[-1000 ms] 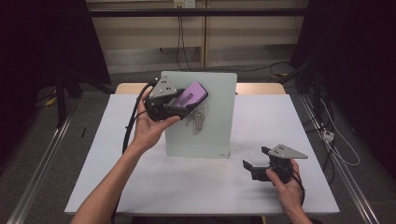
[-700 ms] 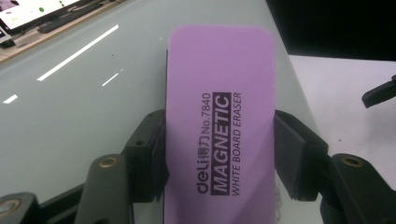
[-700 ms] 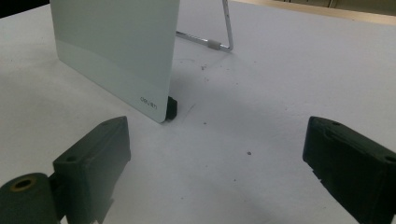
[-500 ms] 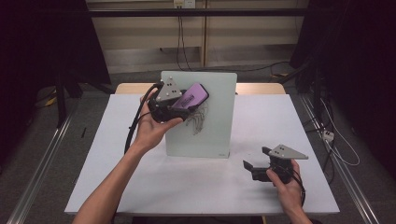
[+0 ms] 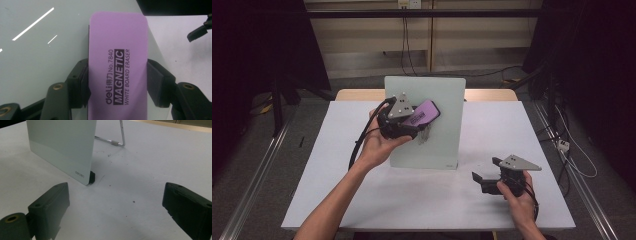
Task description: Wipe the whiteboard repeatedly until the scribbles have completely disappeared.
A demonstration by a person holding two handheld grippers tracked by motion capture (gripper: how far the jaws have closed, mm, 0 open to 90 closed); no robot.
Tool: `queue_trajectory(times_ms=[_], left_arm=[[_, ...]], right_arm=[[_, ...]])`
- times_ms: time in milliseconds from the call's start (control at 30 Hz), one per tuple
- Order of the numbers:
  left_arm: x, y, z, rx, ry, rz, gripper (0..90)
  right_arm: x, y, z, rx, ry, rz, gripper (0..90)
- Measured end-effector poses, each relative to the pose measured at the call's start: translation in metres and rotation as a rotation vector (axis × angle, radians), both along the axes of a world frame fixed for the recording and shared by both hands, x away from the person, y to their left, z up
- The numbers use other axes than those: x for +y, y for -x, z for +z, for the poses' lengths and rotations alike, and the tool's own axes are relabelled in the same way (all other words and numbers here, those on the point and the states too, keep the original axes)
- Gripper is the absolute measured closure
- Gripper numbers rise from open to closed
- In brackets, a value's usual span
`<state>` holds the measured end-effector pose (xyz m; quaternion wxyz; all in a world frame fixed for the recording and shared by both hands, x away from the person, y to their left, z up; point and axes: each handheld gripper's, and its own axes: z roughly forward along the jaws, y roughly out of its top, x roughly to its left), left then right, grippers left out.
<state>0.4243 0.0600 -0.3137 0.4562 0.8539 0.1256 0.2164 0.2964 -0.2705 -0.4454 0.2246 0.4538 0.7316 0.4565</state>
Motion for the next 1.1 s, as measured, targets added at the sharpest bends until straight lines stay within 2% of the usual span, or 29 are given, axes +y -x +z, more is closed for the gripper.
queue_trajectory(times_ms=[100, 333, 467, 567, 700, 900, 1100], left_arm=[[-0.003, 0.003, -0.005, -0.001, -0.021, -0.005, 41.3], [-0.008, 0.008, -0.017, 0.005, -0.041, -0.019, 41.3], [-0.011, 0.009, -0.024, 0.039, -0.051, -0.038, 41.2], [-0.013, 0.011, -0.025, 0.032, -0.072, -0.040, 41.2], [-0.011, 0.008, -0.023, 0.049, -0.070, -0.047, 41.2], [0.006, 0.002, -0.008, 0.035, -0.038, -0.009, 41.3], [0.022, -0.004, 0.009, 0.001, -0.024, 0.034, 41.3]], right_arm=[[-0.001, 0.000, 0.000, -0.002, 0.000, -0.001, 7.3], [0.000, 0.000, 0.000, -0.001, 0.002, 0.001, 7.2], [0.000, 0.000, 0.000, 0.000, 0.001, 0.001, 7.2], [0.000, 0.000, 0.000, 0.001, 0.001, 0.000, 7.2], [0.000, 0.000, 0.000, 0.000, 0.000, 0.000, 7.2], [-0.002, 0.000, 0.000, -0.002, 0.001, -0.001, 7.2], [-0.001, 0.000, 0.000, -0.002, 0.001, 0.000, 7.2]])
